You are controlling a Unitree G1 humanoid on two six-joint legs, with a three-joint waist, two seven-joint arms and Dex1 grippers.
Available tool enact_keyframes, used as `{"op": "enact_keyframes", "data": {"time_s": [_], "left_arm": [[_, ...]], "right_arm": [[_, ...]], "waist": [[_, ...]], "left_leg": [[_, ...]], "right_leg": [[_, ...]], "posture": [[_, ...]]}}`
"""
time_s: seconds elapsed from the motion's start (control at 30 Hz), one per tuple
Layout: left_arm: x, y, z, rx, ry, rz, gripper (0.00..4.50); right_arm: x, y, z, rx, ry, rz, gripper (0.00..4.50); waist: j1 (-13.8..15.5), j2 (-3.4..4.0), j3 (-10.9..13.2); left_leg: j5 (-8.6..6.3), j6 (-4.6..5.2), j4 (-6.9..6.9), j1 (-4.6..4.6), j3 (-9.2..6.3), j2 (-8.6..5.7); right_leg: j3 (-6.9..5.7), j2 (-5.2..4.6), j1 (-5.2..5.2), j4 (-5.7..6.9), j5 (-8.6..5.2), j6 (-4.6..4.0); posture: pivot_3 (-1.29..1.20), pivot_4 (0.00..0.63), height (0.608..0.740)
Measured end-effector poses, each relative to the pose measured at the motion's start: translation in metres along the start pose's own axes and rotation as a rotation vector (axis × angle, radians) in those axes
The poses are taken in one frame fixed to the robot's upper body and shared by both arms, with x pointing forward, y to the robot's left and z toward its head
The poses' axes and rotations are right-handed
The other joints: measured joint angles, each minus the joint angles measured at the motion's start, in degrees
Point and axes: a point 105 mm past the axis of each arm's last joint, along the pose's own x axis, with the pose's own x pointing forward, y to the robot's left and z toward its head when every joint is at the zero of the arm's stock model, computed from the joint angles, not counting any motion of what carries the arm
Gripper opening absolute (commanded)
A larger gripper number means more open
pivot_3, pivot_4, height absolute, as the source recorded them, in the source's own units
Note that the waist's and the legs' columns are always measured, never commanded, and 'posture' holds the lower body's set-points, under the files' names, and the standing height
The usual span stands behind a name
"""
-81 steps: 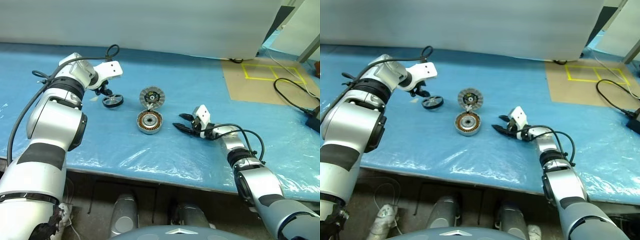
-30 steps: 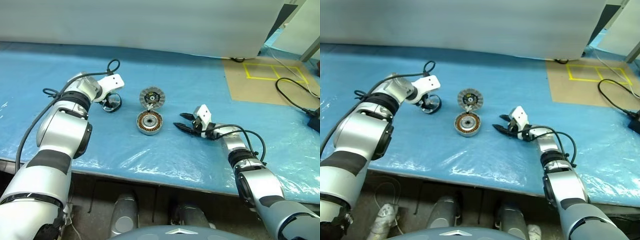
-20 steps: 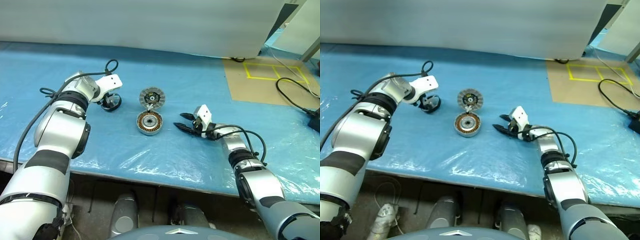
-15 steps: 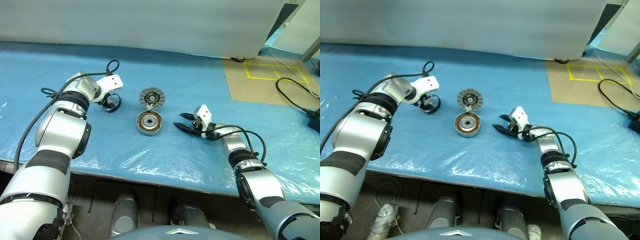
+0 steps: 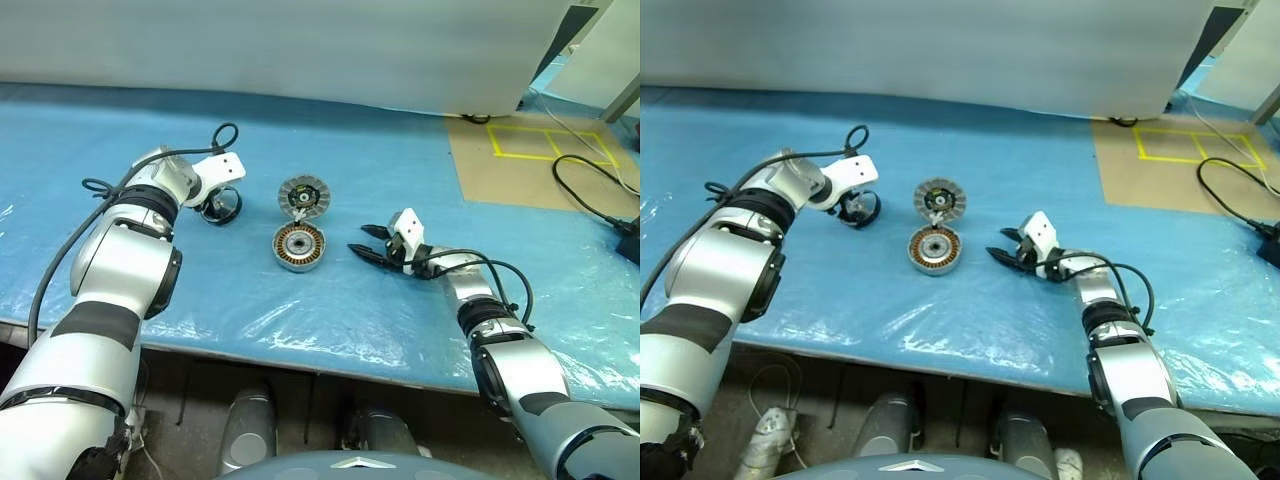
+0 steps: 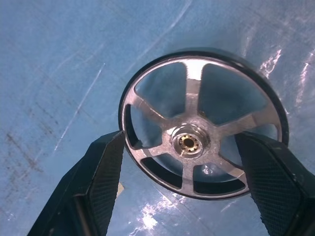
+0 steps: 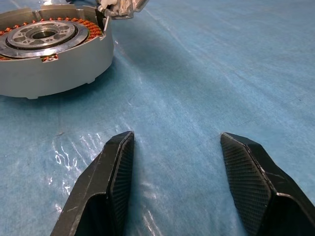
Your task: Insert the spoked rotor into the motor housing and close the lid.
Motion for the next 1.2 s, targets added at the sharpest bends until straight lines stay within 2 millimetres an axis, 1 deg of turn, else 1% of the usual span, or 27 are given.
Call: {"op": "enact_keyframes", "data": {"time_s": [0.03, 0.07, 0.1, 0.2, 0.27, 0.33, 0.37, 0.67, 0.83, 0.93, 1.03, 1.13, 1.2], "left_arm": [[0.0, 0.0, 0.0, 0.001, 0.0, 0.001, 3.75], [0.0, 0.0, 0.0, 0.002, 0.0, 0.001, 3.38], [0.001, -0.001, 0.001, 0.004, -0.001, -0.001, 3.18], [0.004, -0.005, 0.004, 0.014, -0.007, -0.009, 2.18], [0.003, -0.003, 0.004, 0.018, -0.006, 0.001, 2.18], [0.003, -0.002, 0.004, 0.021, -0.003, 0.005, 1.92], [0.003, -0.002, 0.004, 0.023, -0.002, 0.005, 1.86], [0.002, -0.003, 0.006, 0.004, -0.037, -0.011, 1.86], [-0.002, -0.007, 0.017, -0.058, -0.153, -0.078, 1.86], [-0.009, -0.005, 0.027, -0.13, -0.262, -0.108, 1.86], [-0.017, -0.002, 0.034, -0.164, -0.344, -0.133, 1.86], [-0.023, 0.002, 0.029, -0.193, -0.395, -0.141, 1.86], [-0.022, -0.002, 0.022, -0.222, -0.418, -0.164, 1.86]], "right_arm": [[0.0, 0.0, 0.0, 0.0, 0.0, 0.0, 2.9], [0.0, 0.0, 0.0, 0.0, 0.0, 0.0, 2.9], [0.0, 0.0, 0.0, -0.001, 0.0, -0.001, 2.9], [0.0, 0.0, 0.0, -0.002, 0.001, -0.002, 2.9], [0.0, 0.0, 0.0, -0.003, 0.003, -0.002, 2.9], [0.0, 0.0, 0.0, -0.004, 0.004, -0.003, 2.9], [0.0, 0.0, 0.0, -0.005, 0.004, -0.003, 2.9], [0.001, 0.0, 0.0, -0.006, 0.004, -0.002, 2.9], [0.002, 0.0, 0.002, -0.012, 0.004, 0.001, 2.9], [0.005, 0.001, 0.003, -0.013, -0.001, 0.006, 2.9], [0.006, 0.001, 0.005, -0.013, -0.008, 0.006, 2.9], [0.007, 0.0, 0.011, -0.001, -0.032, 0.005, 2.9], [0.007, -0.002, 0.013, 0.012, -0.044, 0.003, 2.9]], "waist": [[0.0, -0.01, 0.0], [0.0, -0.01, 0.0], [0.0, -0.01, 0.0], [0.0, -0.01, 0.0], [0.0, 0.01, 0.0], [0.0, 0.0, 0.0], [0.0, 0.0, 0.0], [0.0, 0.0, 0.0], [-0.1, 0.01, 0.0], [-0.2, 0.0, 0.0], [-0.3, 0.01, 0.0], [-0.4, 0.02, 0.0], [-0.4, 0.03, 0.0]], "left_leg": [[0.0, 0.0, -0.04, 0.04, 0.01, -0.01], [0.0, 0.0, -0.07, 0.04, 0.03, -0.01], [0.0, 0.0, -0.07, 0.04, 0.03, -0.01], [0.0, 0.0, -0.08, 0.04, 0.03, -0.01], [0.0, 0.0, -0.1, 0.11, 0.03, -0.01], [0.0, 0.0, -0.12, 0.1, 0.04, -0.01], [0.0, 0.0, -0.12, 0.1, 0.04, -0.02], [0.0, -0.01, -0.14, 0.09, 0.05, -0.01], [0.0, -0.01, -0.16, 0.09, 0.08, 0.0], [0.0, -0.01, -0.23, 0.07, 0.14, 0.03], [0.0, -0.01, -0.4, 0.06, 0.31, 0.05], [0.01, -0.01, -0.52, -0.04, 0.49, 0.1], [0.13, 0.18, -0.53, -0.2, 0.57, 0.13]], "right_leg": [[0.0, 0.0, 0.02, -0.02, 0.0, 0.0], [0.0, 0.0, 0.01, -0.03, 0.0, 0.0], [0.0, 0.0, 0.01, -0.04, 0.0, 0.0], [0.0, 0.0, 0.01, -0.04, 0.0, 0.0], [0.0, -0.01, 0.05, -0.05, 0.0, 0.0], [0.0, -0.01, 0.05, -0.05, 0.0, 0.0], [0.0, -0.01, 0.05, -0.05, 0.0, 0.0], [0.0, -0.01, 0.03, -0.05, 0.0, 0.0], [0.01, -0.01, 0.0, -0.06, 0.0, 0.0], [0.01, 0.0, -0.06, -0.05, 0.0, 0.0], [0.08, -0.01, -0.2, -0.06, 0.0, 0.0], [0.17, 0.01, -0.44, -0.06, 0.0, 0.0], [0.18, 0.02, -0.61, -0.05, -0.01, -0.01]], "posture": [[0.0, 0.15, 0.74], [0.0, 0.15, 0.74], [0.0, 0.15, 0.74], [0.0, 0.15, 0.74], [0.0, 0.15, 0.74], [0.0, 0.15, 0.74], [0.0, 0.15, 0.74], [0.0, 0.15, 0.74], [0.0, 0.15, 0.74], [0.0, 0.15, 0.74], [0.0, 0.15, 0.74], [0.0, 0.15, 0.74], [0.0, 0.15, 0.74]]}}
